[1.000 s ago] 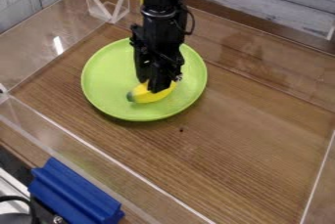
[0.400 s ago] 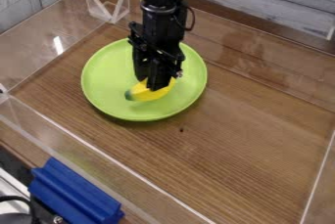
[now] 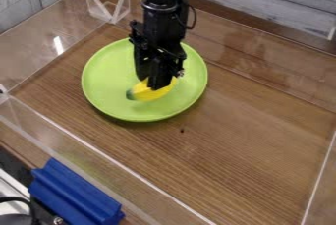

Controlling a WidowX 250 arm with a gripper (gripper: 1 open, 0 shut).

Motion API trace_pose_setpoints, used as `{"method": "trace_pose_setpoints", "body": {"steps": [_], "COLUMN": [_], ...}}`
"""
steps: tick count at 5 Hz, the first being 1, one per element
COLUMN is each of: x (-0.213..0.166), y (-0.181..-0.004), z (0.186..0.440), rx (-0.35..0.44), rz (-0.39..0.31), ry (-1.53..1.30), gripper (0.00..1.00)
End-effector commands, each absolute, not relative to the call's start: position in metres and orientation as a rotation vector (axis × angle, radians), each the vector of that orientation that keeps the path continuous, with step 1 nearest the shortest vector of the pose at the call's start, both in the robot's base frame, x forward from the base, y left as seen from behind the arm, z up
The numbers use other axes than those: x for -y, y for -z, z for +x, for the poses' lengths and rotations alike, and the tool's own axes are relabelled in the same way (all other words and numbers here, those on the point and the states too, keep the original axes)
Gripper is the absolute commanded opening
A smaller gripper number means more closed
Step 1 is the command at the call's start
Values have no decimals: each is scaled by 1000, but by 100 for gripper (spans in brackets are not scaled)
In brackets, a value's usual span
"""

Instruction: Remove the banana from inside the green plate and put it on the table

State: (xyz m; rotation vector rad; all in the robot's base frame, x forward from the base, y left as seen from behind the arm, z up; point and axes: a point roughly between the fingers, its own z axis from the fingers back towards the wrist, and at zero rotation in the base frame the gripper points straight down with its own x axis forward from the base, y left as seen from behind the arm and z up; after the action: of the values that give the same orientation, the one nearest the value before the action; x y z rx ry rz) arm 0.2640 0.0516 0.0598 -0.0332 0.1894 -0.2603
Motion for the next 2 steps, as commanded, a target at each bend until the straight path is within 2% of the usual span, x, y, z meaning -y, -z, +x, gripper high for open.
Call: {"method": "trace_pose_setpoints", "body": {"steps": [1, 2], "x": [-52, -50], "y": [-89, -91], "z": [275, 274], "rx": [-94, -97], "rz": [4, 3], "ry": [269, 268], "gripper": [0, 0]}}
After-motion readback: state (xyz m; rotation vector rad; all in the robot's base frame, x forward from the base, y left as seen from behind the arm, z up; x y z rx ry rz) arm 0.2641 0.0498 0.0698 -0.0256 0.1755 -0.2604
